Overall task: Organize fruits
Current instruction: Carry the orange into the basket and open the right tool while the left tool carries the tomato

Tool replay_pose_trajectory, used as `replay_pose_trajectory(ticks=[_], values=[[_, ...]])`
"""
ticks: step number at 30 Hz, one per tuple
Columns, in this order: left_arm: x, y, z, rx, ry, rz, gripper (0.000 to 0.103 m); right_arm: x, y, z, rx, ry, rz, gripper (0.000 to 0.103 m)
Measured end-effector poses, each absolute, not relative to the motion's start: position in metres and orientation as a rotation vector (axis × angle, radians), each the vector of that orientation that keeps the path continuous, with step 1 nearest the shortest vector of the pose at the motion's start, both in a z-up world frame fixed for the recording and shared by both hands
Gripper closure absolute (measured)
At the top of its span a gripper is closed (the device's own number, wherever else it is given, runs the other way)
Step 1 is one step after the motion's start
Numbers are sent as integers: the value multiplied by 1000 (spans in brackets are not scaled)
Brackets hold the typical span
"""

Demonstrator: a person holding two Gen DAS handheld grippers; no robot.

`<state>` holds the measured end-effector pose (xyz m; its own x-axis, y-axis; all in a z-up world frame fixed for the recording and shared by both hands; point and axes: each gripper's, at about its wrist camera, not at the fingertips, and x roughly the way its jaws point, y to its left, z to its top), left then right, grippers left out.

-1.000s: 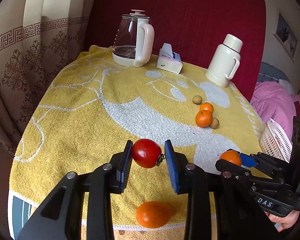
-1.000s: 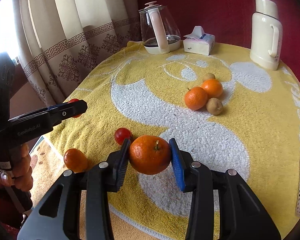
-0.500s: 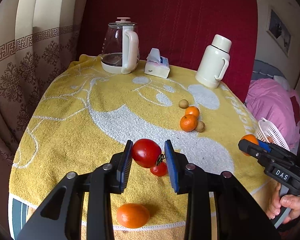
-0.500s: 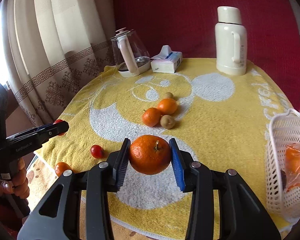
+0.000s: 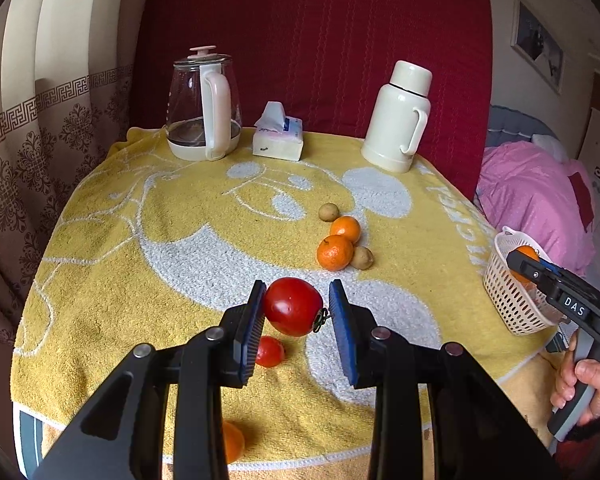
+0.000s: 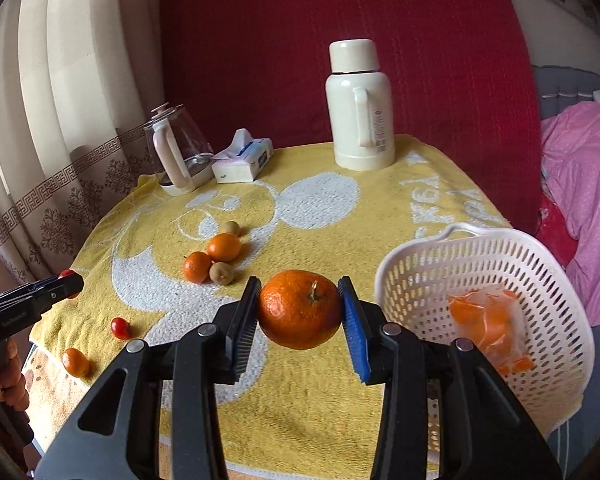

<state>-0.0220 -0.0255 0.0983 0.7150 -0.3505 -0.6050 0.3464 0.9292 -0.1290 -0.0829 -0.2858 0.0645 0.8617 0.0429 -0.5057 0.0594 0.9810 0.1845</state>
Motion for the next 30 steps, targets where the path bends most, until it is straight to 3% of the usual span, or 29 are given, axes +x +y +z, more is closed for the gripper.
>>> replay_pose_trajectory(ticks=[30], values=[[-29, -139, 108, 119, 661, -564, 70, -126, -387, 47, 229, 532, -245, 63]])
